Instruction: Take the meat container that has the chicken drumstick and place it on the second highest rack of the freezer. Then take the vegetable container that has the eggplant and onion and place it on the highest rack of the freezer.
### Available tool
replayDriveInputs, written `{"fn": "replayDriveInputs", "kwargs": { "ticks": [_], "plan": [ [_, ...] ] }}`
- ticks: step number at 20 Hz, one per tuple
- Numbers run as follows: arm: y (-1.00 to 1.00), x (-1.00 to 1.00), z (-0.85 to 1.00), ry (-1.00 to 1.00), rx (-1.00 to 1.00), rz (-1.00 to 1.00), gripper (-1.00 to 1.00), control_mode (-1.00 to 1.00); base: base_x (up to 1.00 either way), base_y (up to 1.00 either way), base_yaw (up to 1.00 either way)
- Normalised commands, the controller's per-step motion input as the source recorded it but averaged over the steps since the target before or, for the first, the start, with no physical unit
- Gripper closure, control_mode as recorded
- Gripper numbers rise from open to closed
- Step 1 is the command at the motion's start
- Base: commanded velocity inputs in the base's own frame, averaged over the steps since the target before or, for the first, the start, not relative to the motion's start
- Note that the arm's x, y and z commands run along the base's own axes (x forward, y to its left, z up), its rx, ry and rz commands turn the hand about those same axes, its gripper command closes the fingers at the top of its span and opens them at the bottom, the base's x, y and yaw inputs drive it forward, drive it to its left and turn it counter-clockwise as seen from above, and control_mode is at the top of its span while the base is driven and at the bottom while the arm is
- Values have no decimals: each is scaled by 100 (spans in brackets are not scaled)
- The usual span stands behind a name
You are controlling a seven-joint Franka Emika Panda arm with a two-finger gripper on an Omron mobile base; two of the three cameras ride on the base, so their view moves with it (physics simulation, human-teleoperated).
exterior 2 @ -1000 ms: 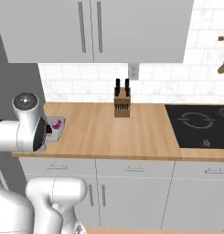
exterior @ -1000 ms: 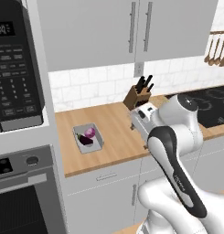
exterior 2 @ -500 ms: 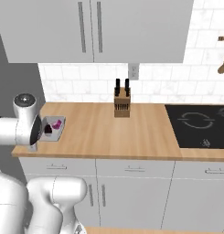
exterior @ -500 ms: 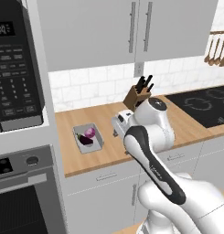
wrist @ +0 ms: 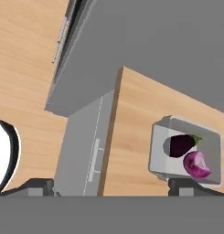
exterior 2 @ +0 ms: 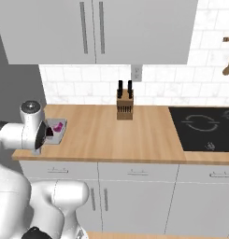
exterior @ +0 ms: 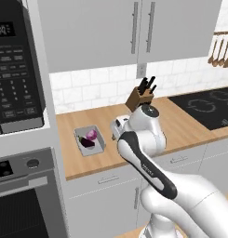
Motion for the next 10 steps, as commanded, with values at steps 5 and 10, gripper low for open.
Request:
{"fn": "replayDriveInputs", "kwargs": {
  "ticks": [5,10],
  "plan": [
    [16,34,-23,15,0,0,-100,-100,0,0,0],
    [31,24,-18,11,0,0,-100,-100,0,0,0]
  ]
}}
